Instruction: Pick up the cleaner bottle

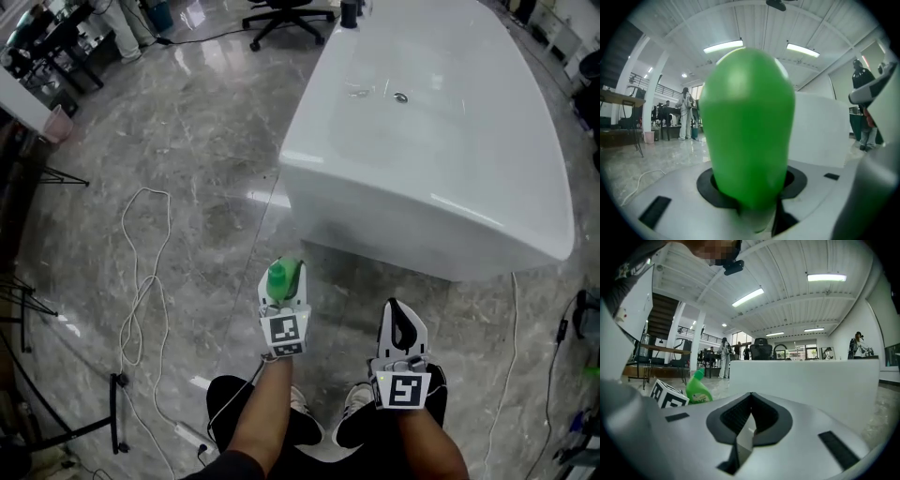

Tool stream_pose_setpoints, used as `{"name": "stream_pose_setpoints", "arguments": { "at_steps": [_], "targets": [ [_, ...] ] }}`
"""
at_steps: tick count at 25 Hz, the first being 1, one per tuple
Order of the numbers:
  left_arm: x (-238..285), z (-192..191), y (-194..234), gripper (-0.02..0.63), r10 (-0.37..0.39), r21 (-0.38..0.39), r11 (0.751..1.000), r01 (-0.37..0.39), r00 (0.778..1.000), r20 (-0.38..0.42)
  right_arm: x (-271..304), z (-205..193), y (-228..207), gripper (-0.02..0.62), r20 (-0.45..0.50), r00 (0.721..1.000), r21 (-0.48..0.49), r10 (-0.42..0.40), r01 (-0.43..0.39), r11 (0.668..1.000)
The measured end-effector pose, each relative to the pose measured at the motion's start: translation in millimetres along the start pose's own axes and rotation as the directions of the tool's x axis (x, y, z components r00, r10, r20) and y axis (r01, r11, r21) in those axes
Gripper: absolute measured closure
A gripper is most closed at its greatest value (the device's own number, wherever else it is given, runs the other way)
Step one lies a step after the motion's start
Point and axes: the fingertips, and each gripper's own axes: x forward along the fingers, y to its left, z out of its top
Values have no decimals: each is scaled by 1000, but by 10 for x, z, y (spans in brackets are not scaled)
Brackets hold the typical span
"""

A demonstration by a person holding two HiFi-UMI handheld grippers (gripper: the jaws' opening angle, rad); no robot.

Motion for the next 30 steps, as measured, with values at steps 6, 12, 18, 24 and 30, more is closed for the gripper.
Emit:
{"name": "stream_pose_setpoints", "arguments": {
  "at_steps": [6, 12, 18, 24, 30],
  "targets": [
    [-646, 1925, -376, 425, -36, 4, 999, 36, 999, 20, -546, 1539, -306, 578, 17, 1000, 55, -24, 23, 998],
    [-1108, 3791, -743, 425, -70, -16, 997, 70, 997, 30, -984, 3074, -762, 578, 34, 998, 89, -46, 43, 995],
    [-1465, 4753, -1024, 425, -70, -37, 997, 69, 998, -4, -1380, 4084, -1182, 578, 76, 996, 40, -53, 50, 998],
    [-1721, 5352, -1325, 425, -142, -50, 989, 142, 990, 0, -1661, 4579, -1666, 578, 117, 983, 125, -143, 129, 984],
    [-1685, 5619, -1361, 426, -210, -25, 977, 210, 978, 21, -1650, 4718, -1788, 578, 120, 972, 107, -201, 189, 976]
  ]
}}
